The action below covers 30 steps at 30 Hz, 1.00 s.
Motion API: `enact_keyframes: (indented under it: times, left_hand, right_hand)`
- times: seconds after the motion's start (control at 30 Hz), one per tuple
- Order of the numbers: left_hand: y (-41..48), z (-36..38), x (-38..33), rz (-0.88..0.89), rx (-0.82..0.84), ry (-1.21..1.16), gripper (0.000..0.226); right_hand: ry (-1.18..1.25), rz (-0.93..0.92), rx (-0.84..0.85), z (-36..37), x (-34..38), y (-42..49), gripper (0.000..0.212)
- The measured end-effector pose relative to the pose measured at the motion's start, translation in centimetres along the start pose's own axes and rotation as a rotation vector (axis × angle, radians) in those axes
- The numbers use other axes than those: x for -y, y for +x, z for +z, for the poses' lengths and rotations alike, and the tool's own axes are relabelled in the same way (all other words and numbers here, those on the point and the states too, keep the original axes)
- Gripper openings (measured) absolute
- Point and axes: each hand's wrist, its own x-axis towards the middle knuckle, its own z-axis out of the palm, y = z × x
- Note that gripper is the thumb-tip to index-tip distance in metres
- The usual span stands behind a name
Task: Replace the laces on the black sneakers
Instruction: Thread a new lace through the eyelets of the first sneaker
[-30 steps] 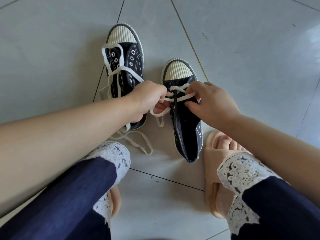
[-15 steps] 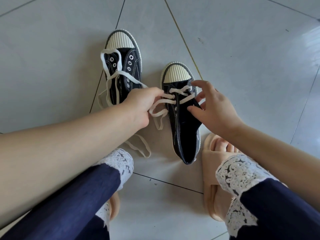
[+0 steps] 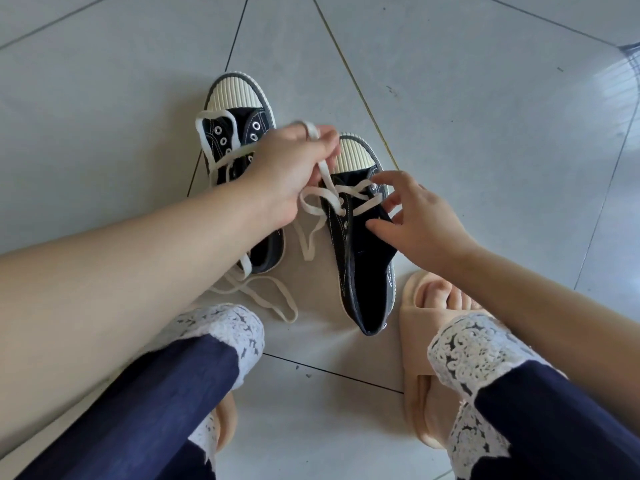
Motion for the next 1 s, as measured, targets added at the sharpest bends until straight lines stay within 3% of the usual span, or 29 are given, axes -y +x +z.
enact_keyframes:
  times: [0.07,0.17,0.23,0.3,0.37,0.47,0.57,0.7,0.77,0.83,0.9,1.0]
  left_hand:
    - [0.1,-0.2,-1.6,0.194,-0.002,0.149,0.012]
    - [-0.1,0.6,-3.5,0.311,0.033,0.212,0.019]
    - [-0.8,1.8,-3.4,0.383,0.123,0.414,0.018]
    - [-1.4,2.5,-2.1,0.5,0.17,0.701,0.017]
    - [-2.3,2.6,-0.9,0.564,0.278,0.871,0.015]
    - [-3.1,3.0,0.7,0.75,0.463,1.146,0.013]
    - [-2.9,3.2,1.7,0.823,0.536,1.303,0.012]
    - [-2.7,4.2,1.0,0.833,0.396,1.389,0.032]
    - [-3.1,5.0,1.1,0.926,0.385,1.571,0.046]
    - [-3.9,5.3,1.4,0.954,0.381,1.578,0.05]
    - [-4.5,5.0,1.7,0.882,0.421,1.563,0.047]
    - [-3.9,4.1,2.0,0.797,0.402,1.508,0.027]
  right_hand:
    - [-0.019,-0.015,0.022,-0.6,0.3,0.3,0.048]
    - [0.078,-0.014,-0.065,-1.6,1.3,1.0,0.022]
    - [0.483,0.1,-0.071,-2.8,2.6,1.4,0.019]
    - [0.921,0.21,0.047,-4.0,3.6,1.8,0.036]
    - [1.084,0.251,0.199,-4.9,4.0,2.0,0.045]
    - [1.164,0.203,0.385,-6.0,4.5,2.0,0.036]
    - [1.201,0.122,0.393,-7.6,4.9,2.2,0.034]
    - [0.351,0.098,0.334,-7.7,5.5,2.5,0.043]
    - [0.237,0.151,0.416,-7.4,6.1,2.3,0.038]
    - [0.241,0.136,0.407,-7.2,6.2,2.1,0.017]
    - [0.378,0.085,0.325,-7.4,5.9,2.2,0.016]
    - [0.981,0.151,0.141,-8.9,5.1,2.4,0.023]
